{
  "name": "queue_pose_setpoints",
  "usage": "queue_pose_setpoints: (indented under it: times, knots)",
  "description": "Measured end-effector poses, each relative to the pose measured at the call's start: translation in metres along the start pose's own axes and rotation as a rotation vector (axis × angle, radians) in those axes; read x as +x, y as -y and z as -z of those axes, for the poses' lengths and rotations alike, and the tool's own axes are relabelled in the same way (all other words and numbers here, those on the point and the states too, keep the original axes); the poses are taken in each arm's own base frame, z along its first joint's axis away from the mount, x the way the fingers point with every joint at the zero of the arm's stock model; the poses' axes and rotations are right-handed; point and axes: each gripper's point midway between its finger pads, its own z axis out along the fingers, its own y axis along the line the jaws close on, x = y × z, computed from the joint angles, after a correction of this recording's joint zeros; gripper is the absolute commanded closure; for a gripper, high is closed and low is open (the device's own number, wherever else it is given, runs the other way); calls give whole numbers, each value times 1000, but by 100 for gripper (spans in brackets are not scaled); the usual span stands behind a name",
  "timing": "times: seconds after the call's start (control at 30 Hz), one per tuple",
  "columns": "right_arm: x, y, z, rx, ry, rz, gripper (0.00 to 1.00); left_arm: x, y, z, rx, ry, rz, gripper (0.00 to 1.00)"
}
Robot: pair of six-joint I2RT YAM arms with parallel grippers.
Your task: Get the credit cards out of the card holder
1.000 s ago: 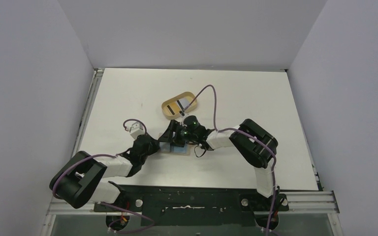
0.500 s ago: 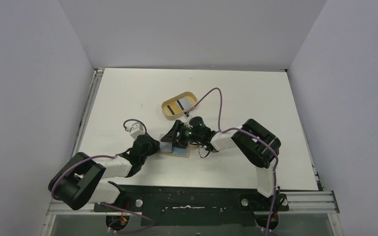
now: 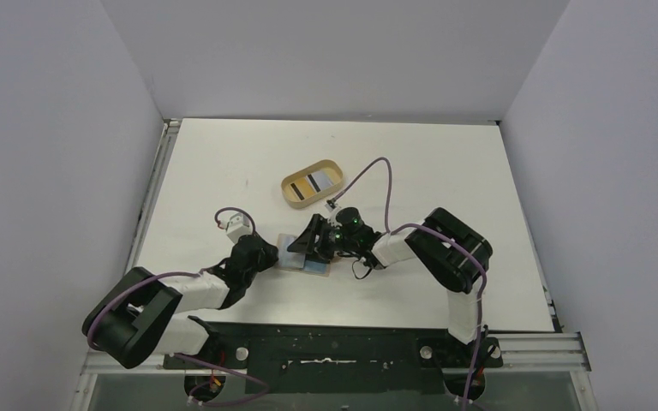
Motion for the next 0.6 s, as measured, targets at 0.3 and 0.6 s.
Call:
queue_pose_setpoints:
  times: [0.3,0.6]
  knots:
    - [1,13,6,-8,14,4,54,0,0,1,0,0,0,100]
    - [3,25,7,-17,15,-21,70,0,-1,1,-3,-3,-2,100]
